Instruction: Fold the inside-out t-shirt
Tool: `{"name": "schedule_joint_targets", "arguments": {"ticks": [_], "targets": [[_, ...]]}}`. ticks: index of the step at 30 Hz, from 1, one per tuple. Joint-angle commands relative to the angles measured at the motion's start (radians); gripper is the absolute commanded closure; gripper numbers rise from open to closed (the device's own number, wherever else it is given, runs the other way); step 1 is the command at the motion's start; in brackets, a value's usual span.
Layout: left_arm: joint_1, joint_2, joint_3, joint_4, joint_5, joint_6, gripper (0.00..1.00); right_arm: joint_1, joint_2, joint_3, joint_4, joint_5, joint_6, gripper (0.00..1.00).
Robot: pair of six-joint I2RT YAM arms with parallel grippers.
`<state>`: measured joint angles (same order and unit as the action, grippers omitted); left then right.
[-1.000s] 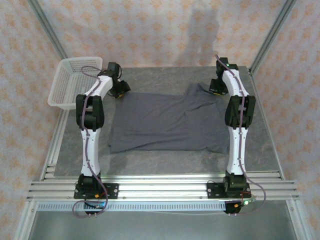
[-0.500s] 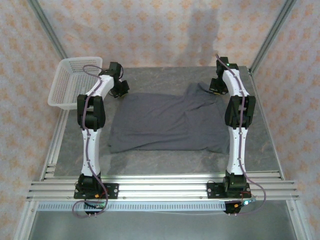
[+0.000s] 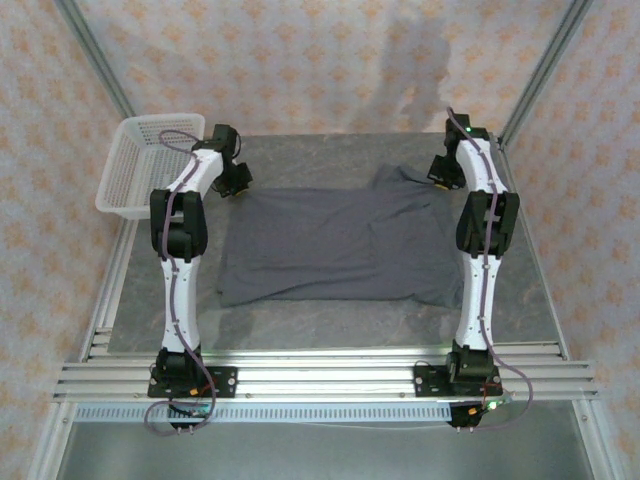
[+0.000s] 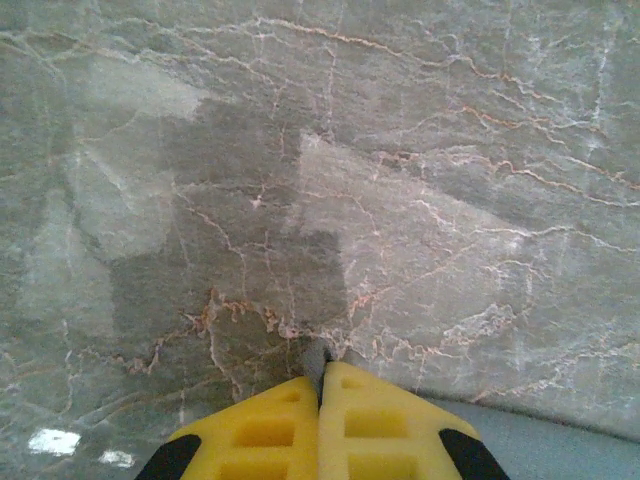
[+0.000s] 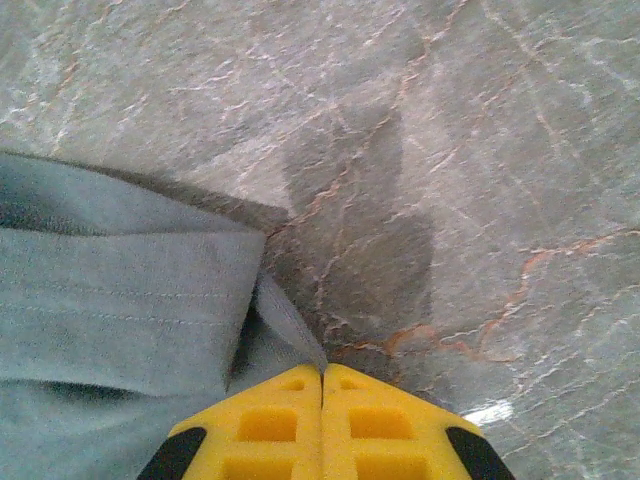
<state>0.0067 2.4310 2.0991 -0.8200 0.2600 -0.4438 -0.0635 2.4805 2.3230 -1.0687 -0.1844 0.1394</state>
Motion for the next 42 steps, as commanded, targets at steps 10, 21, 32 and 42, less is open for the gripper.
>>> {"name": "schedule_joint_targets", "arguments": {"ticks": [10, 21, 32, 42], "targets": [[0.027, -0.306, -0.231, 0.015, -0.097, 0.018, 1.00, -0.011, -0.263, -0.200, 0.106, -0.076, 0.057, 1.00], [0.036, -0.505, -0.656, 0.116, -0.089, 0.007, 1.00, -0.027, -0.460, -0.614, 0.215, -0.074, 0.057, 1.00], [0.036, -0.694, -0.790, 0.114, -0.077, 0.016, 1.00, -0.027, -0.654, -0.836, 0.279, -0.053, 0.082, 1.00], [0.024, -0.769, -1.111, 0.272, 0.030, -0.031, 0.83, -0.026, -0.654, -1.102, 0.339, -0.040, 0.127, 0.86]]}}
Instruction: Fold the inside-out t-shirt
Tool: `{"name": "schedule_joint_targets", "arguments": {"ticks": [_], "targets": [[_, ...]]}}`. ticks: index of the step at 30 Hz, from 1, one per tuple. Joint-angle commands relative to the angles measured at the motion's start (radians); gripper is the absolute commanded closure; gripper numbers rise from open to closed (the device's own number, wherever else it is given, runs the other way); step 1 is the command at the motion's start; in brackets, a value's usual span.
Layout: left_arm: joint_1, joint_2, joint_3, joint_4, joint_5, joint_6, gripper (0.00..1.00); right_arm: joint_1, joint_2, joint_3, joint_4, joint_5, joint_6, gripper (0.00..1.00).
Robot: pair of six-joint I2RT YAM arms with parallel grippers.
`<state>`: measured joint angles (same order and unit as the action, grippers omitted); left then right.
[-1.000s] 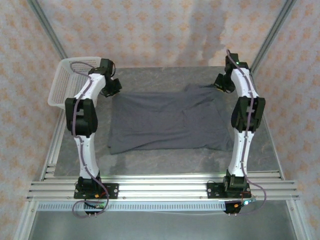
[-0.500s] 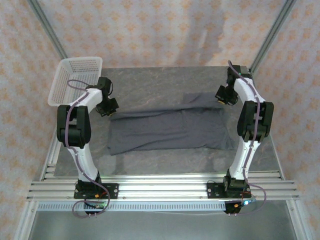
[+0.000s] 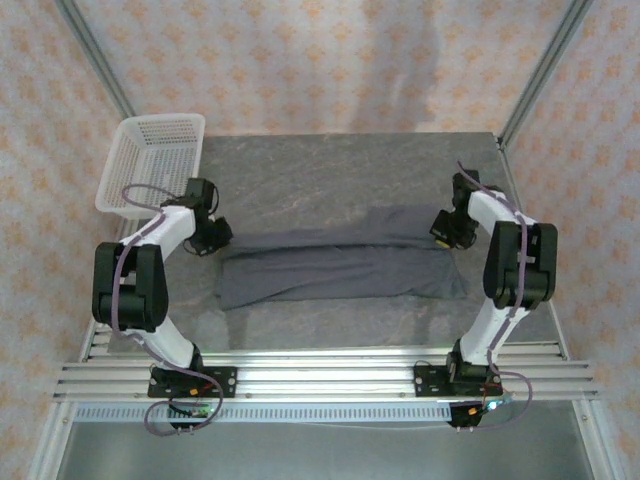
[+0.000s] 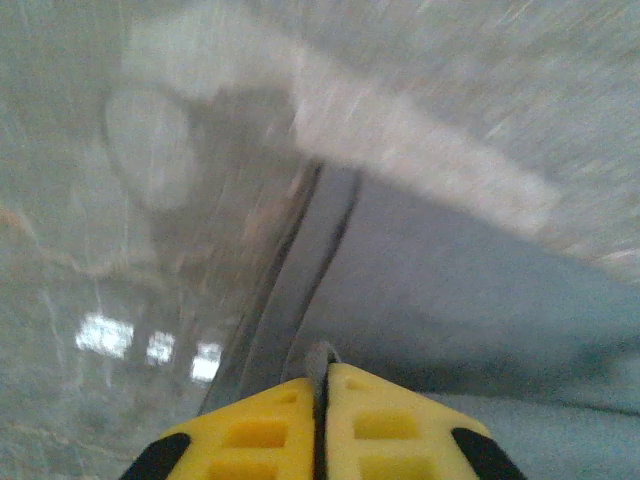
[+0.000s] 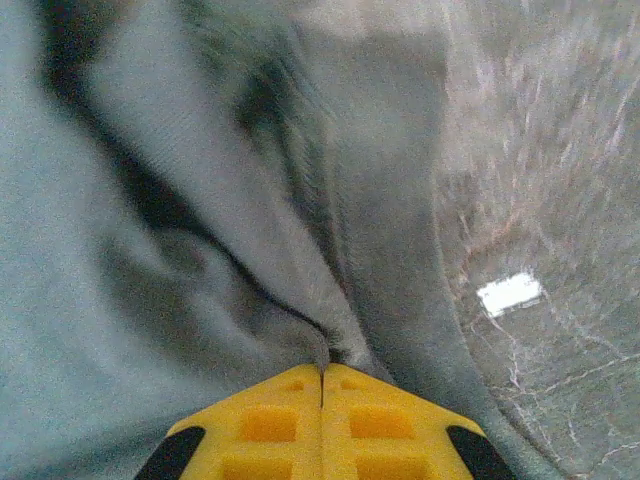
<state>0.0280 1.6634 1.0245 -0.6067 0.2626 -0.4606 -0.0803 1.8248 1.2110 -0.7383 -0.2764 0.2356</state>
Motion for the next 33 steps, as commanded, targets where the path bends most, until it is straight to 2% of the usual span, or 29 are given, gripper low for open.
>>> {"name": "schedule_joint_targets", "arguments": {"ticks": [1, 2, 5, 7, 10, 12, 15, 22, 28, 31, 33], "targets": [[0.000, -0.010, -0.044, 0.061, 0.023, -0.016, 0.76, -0.010, -0.003, 0.021, -0.004, 0.052, 0.037, 0.80], [0.000, -0.024, -0.049, 0.059, 0.014, -0.018, 0.66, -0.010, -0.016, 0.038, -0.023, 0.055, 0.043, 0.75], [0.001, -0.085, -0.024, 0.013, -0.047, -0.003, 0.48, -0.009, -0.062, 0.109, -0.077, 0.074, 0.051, 0.63], [0.001, -0.129, 0.008, -0.029, -0.086, 0.010, 0.45, -0.009, -0.086, 0.160, -0.099, 0.094, 0.057, 0.57], [0.000, -0.207, 0.037, -0.063, -0.106, 0.013, 0.43, -0.008, -0.084, 0.238, -0.104, 0.070, 0.059, 0.56], [-0.008, -0.260, 0.034, -0.056, -0.089, 0.008, 0.40, 0.000, -0.062, 0.271, -0.074, 0.054, 0.060, 0.48], [-0.038, -0.323, 0.008, -0.016, -0.031, 0.002, 0.35, 0.007, 0.033, 0.355, -0.061, 0.061, 0.041, 0.44], [-0.119, -0.375, -0.050, 0.017, -0.011, 0.010, 0.17, 0.021, 0.309, 0.593, -0.136, 0.034, -0.046, 0.45], [-0.131, -0.360, -0.074, 0.026, -0.020, -0.003, 0.14, 0.045, 0.420, 0.650, -0.194, -0.016, -0.056, 0.51], [-0.132, -0.347, -0.069, 0.018, -0.030, -0.003, 0.14, 0.055, 0.418, 0.628, -0.192, -0.035, -0.048, 0.58], [-0.133, -0.340, -0.065, 0.009, -0.039, -0.002, 0.14, 0.060, 0.413, 0.616, -0.187, -0.066, -0.036, 0.70]]}}
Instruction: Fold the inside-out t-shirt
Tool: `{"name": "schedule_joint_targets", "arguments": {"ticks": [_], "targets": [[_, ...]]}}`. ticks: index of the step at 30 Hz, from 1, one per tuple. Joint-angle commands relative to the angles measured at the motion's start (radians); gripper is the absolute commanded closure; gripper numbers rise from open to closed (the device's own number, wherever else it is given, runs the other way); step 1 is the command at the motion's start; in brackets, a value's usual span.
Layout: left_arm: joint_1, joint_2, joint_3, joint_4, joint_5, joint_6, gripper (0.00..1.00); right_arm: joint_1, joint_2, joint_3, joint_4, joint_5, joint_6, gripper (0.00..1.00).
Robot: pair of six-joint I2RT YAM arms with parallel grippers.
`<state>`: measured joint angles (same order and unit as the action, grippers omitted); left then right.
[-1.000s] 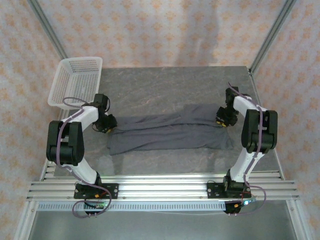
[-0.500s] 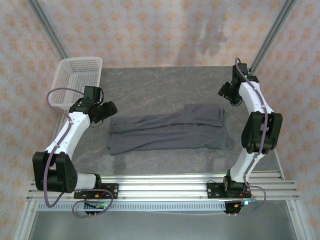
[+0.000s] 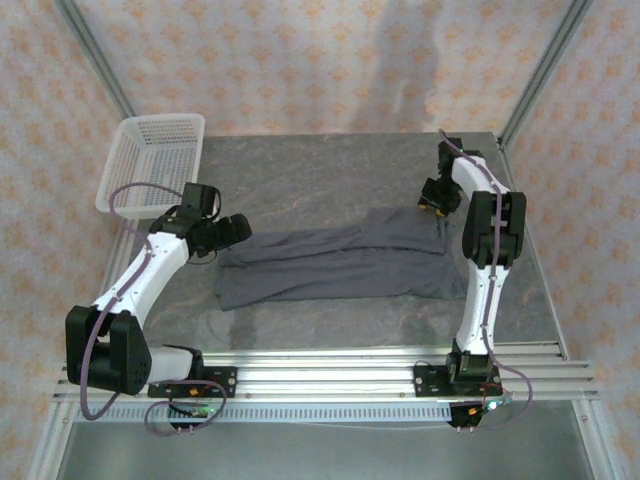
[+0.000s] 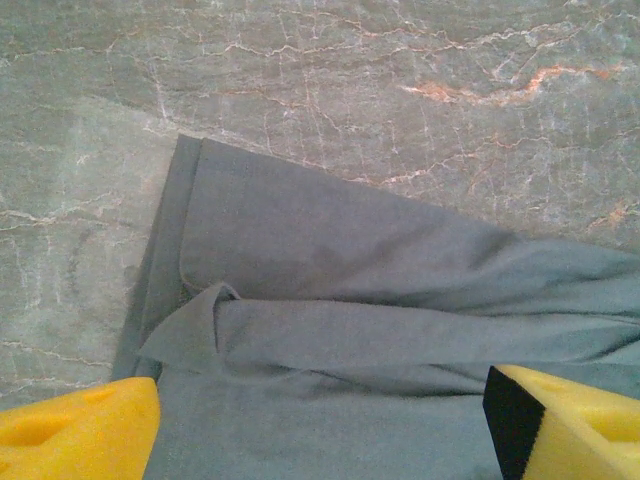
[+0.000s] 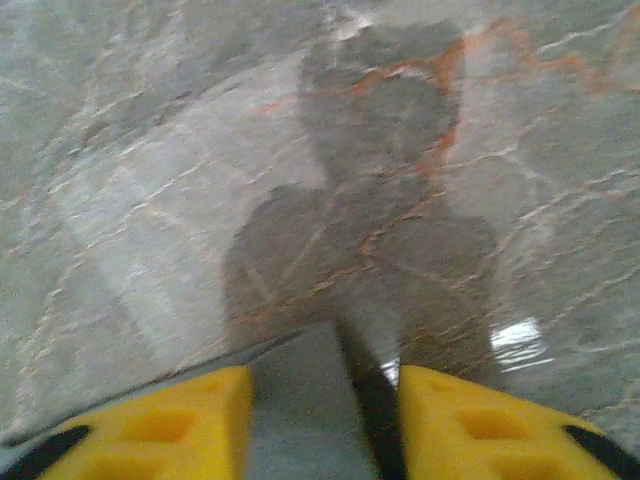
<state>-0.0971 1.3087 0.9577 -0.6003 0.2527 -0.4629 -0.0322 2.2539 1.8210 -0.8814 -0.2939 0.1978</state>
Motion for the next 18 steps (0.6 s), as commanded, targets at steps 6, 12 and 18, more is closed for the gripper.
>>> {"name": "schedule_joint_targets", "arguments": {"ticks": [6, 12, 18], "targets": [[-0.008, 0.014, -0.006, 0.002, -0.036, -0.001, 0.14, 0.015, -0.072, 0.005, -0.041, -0.084, 0.021, 1.00], [-0.007, 0.013, 0.000, -0.009, -0.038, 0.002, 0.14, 0.014, -0.335, -0.121, 0.007, -0.028, 0.010, 1.00], [-0.009, 0.011, 0.000, 0.008, -0.023, -0.010, 0.15, 0.018, -0.737, -0.696, 0.239, -0.079, 0.171, 1.00]]}}
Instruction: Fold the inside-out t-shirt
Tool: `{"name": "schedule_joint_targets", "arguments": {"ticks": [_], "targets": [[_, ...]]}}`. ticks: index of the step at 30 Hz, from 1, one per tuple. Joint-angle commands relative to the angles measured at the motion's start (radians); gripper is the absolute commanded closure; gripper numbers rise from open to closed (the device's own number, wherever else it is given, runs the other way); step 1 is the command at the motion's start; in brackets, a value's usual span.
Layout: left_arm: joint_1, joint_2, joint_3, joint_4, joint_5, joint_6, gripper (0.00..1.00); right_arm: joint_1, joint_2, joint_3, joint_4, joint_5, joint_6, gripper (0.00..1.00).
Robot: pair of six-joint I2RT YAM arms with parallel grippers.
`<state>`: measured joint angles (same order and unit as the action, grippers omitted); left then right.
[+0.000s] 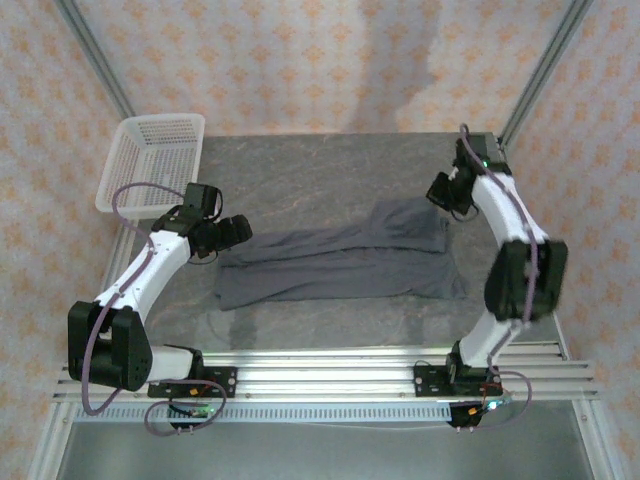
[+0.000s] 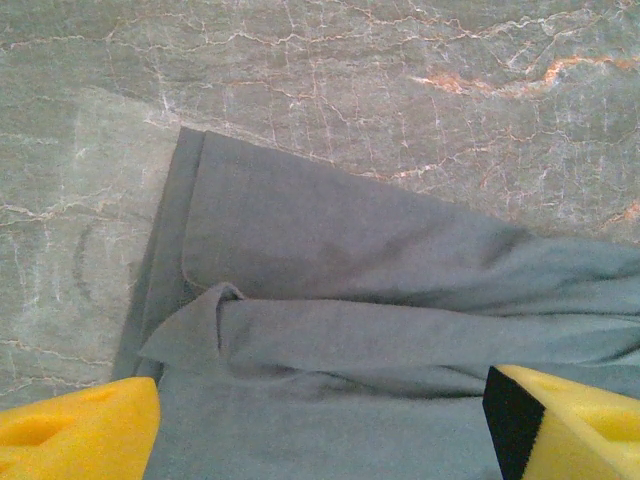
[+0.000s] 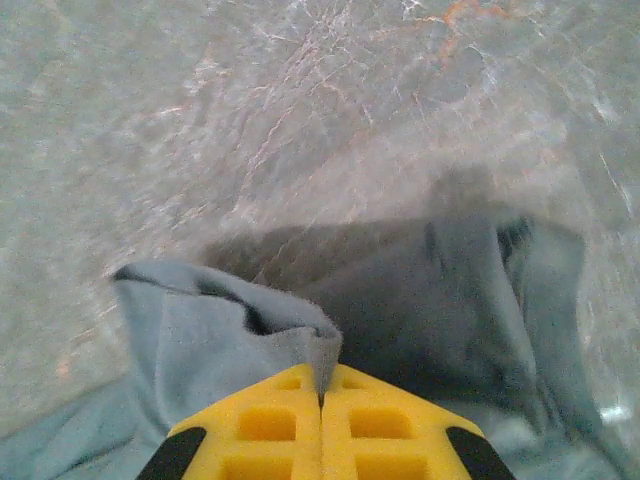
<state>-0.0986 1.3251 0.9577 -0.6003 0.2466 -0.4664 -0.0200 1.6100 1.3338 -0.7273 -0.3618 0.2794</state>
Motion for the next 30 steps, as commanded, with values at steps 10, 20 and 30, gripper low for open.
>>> {"name": "schedule_joint_targets", "arguments": {"ticks": [10, 20, 30], "targets": [[-0.008, 0.000, -0.013, 0.013, -0.009, -0.021, 0.15, 0.006, -0.600, -0.719, 0.077, 0.086, 0.321, 0.58], [-0.019, -0.014, -0.017, 0.005, -0.002, -0.045, 0.16, 0.121, -0.085, -0.218, 0.133, -0.029, 0.133, 0.53], [-0.024, -0.012, -0.017, -0.013, -0.004, -0.046, 0.16, 0.208, 0.307, 0.129, 0.057, 0.119, -0.021, 0.52]]}}
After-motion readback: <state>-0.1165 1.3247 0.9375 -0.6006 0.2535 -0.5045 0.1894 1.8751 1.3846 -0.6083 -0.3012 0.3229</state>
